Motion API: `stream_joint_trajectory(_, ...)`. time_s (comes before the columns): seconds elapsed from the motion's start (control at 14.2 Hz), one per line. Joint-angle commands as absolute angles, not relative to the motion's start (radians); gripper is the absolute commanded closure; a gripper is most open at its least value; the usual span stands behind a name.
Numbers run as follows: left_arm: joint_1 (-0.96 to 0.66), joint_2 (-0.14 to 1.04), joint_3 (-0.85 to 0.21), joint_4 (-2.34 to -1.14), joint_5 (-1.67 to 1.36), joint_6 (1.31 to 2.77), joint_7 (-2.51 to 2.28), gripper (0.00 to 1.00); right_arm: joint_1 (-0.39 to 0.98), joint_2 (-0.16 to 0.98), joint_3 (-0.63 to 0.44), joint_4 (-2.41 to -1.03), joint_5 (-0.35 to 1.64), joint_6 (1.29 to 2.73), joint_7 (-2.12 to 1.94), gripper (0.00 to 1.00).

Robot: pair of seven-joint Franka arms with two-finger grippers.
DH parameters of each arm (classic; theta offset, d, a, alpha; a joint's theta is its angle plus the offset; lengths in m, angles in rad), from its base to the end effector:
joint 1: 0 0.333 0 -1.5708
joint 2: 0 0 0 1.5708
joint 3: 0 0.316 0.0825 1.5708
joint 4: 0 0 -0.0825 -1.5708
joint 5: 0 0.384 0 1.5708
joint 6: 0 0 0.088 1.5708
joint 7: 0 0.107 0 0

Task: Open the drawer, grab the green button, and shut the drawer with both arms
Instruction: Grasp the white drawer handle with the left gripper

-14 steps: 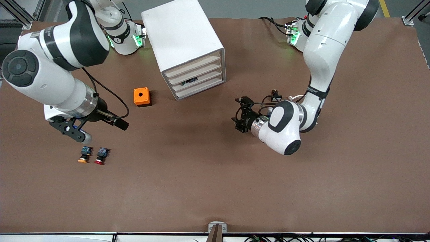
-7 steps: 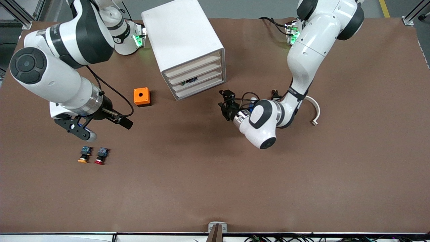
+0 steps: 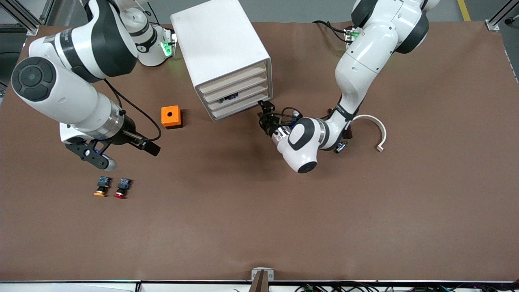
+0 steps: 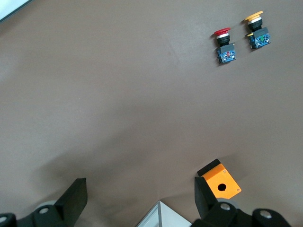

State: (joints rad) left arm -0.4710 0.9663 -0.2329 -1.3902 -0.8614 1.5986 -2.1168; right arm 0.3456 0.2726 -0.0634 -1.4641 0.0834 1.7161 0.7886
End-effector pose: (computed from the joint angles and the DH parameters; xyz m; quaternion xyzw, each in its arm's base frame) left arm 0.4727 -0.4690 0.1462 -0.4969 -0.6476 0.5251 0.2406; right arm 0.6137 0.1910 0.5248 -0.9662 0.2556 0.0253 0.0230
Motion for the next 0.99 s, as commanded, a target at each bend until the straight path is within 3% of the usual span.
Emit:
stream_joint_trajectory(0.0, -0.471, 0.982, -0.248, -1.382, -0.890, 1.548, -2.143, 0.40, 0.350, 0.258, -0.066, -1.470, 0.094, 1.713, 0.807, 0.00)
stream_joint_trajectory(0.42, -0.501, 1.012, -0.265, -1.393, -0.893, 1.540, -2.146, 0.43, 0.350, 0.258, -0.066, -1.470, 0.094, 1.715, 0.807, 0.00)
stream_joint_trajectory(0.92, -0.541, 1.015, -0.267, -1.391, -0.893, 1.540, -2.141, 0.75, 0.391, 0.259, -0.064, -1.468, 0.098, 1.718, 0.899, 0.00)
